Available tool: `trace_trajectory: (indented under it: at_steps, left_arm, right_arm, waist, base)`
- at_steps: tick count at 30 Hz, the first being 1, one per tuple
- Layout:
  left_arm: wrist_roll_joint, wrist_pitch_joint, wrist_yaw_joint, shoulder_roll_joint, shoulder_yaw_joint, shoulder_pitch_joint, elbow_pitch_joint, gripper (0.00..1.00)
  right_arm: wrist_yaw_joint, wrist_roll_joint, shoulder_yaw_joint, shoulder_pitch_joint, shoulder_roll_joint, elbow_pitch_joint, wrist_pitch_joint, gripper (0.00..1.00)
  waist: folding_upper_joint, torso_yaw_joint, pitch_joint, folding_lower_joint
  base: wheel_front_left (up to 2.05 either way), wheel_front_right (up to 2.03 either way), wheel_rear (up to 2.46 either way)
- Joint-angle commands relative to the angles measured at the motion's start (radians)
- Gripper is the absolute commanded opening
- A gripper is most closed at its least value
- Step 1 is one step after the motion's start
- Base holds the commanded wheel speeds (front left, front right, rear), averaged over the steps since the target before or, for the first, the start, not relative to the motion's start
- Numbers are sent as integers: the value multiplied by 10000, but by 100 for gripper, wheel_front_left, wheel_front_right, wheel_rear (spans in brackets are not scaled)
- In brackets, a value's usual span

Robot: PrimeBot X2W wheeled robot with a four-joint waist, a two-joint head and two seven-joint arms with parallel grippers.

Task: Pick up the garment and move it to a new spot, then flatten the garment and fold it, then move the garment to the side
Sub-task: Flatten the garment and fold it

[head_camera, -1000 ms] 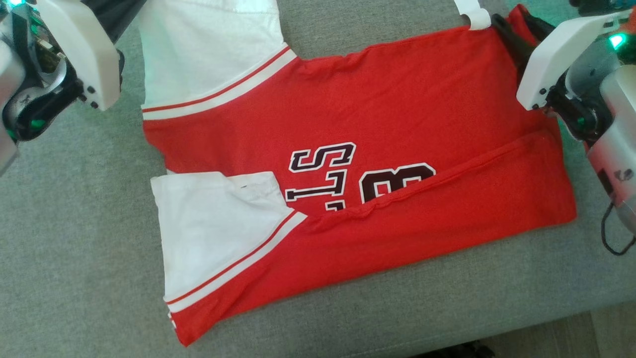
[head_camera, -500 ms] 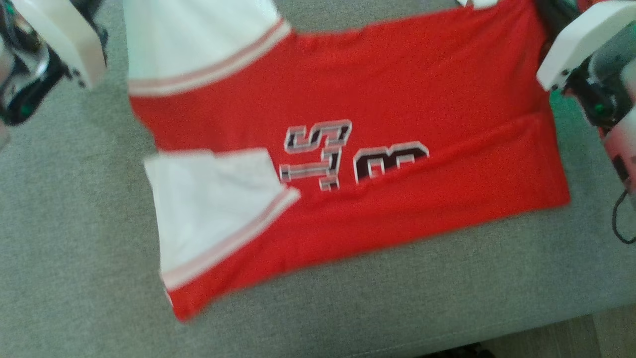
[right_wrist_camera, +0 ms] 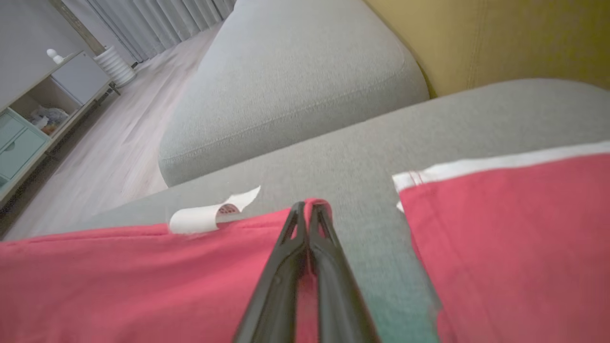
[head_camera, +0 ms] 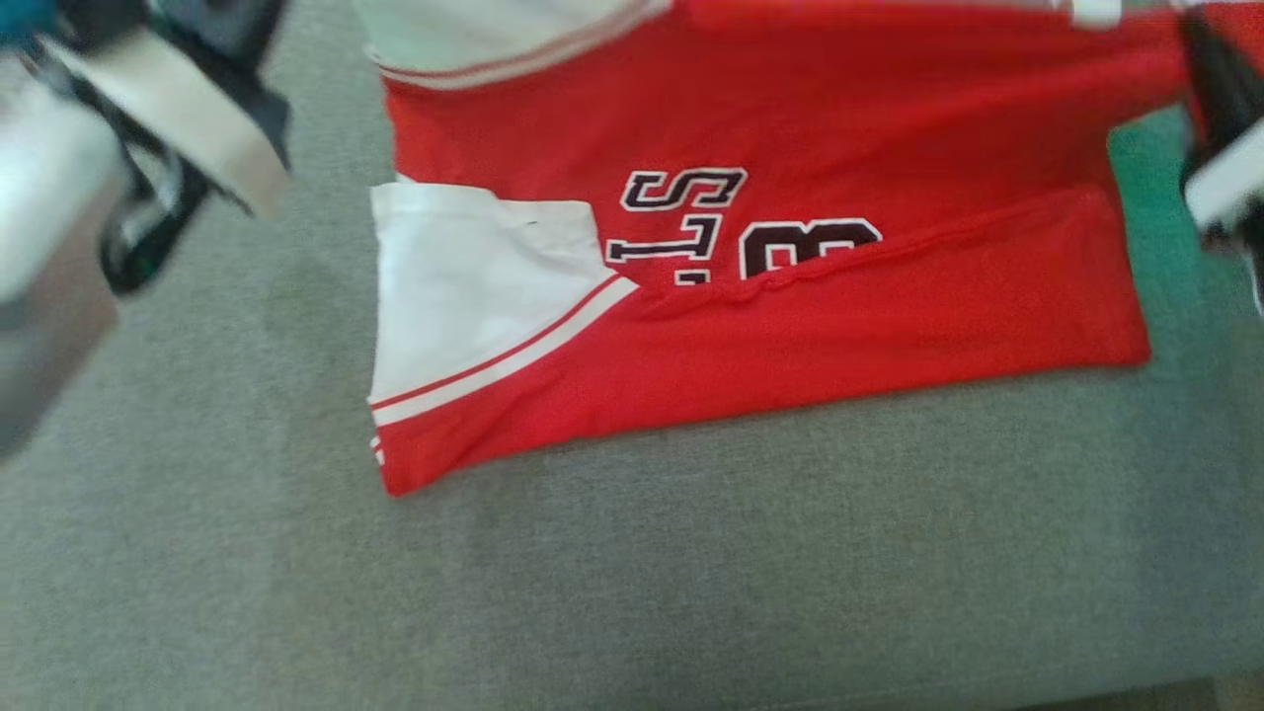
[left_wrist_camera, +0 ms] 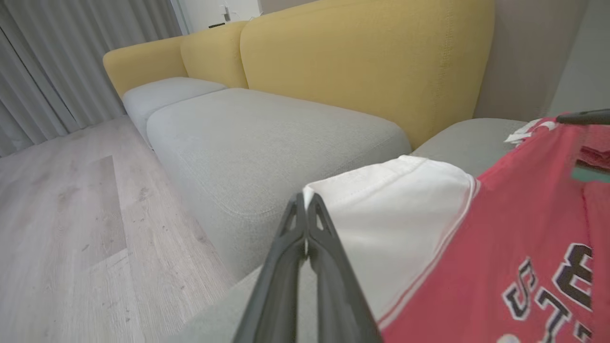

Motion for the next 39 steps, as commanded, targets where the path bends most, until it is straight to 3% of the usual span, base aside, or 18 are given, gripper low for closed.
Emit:
trace_trajectory:
  at_steps: [1,5,17,24,29,30,31,32,33,35,39]
  left_arm:
    - [-19,-142,50,418,485,-65,-279,0]
    - [71,-230,249,703,439,826,-1050,0]
    - [1425,-293,1495,1429,386,3418,-3491,0]
    - [1668,-295,1871,1656,645,4322,-4156,0]
    - [1786,-295,1998,1472,593,4757,-4163,3]
    - [1827,-295,2067,1359,627,4786,-4083,15]
    - [1857,-295,2127,1220,683,4821,-4000,36]
    - [1897,-296,2201,1069,769,4868,-3918,80]
    - [1935,-296,2327,902,911,4938,-3838,100]
    - [2013,-296,2476,729,1090,5027,-3784,100]
    - [2719,-296,3675,121,1756,5611,-3468,100]
  right_arm:
    - [65,150,-48,389,-450,-363,-112,0]
    - [65,439,-125,1119,-865,-836,-317,0]
    - [65,958,-378,3570,-2098,-2473,-941,0]
    - [65,894,-632,4570,-2285,-3055,-1184,0]
    - [65,670,-782,4864,-2084,-3123,-1110,0]
    - [65,665,-841,4883,-2012,-3111,-1093,13]
    - [65,599,-919,4887,-1960,-3049,-1132,96]
    - [65,512,-1030,4882,-1895,-2929,-1221,100]
    - [65,436,-1148,4885,-1803,-2812,-1330,100]
    - [65,394,-1260,4921,-1704,-2712,-1450,100]
    - [65,-81,-1749,5417,-1365,-2352,-2112,100]
  waist:
    - [0,210,-208,1]
    - [0,454,-432,1]
    - [0,1028,-673,1]
    - [0,1090,-684,1]
    - [0,1065,-529,1]
    - [0,1061,-499,1]
    - [0,1054,-474,1]
    - [0,1044,-465,1]
    - [0,1037,-473,1]
    - [0,1035,-497,1]
    - [0,1082,-754,1]
  base:
    - [0,0,0]
    - [0,0,0]
    - [0,0,0]
    - [0,0,0]
    - [0,0,0]
    - [0,0,0]
    - [0,0,0]
    - [0,0,0]
    - [0,0,0]
    - [0,0,0]
    - [0,0,0]
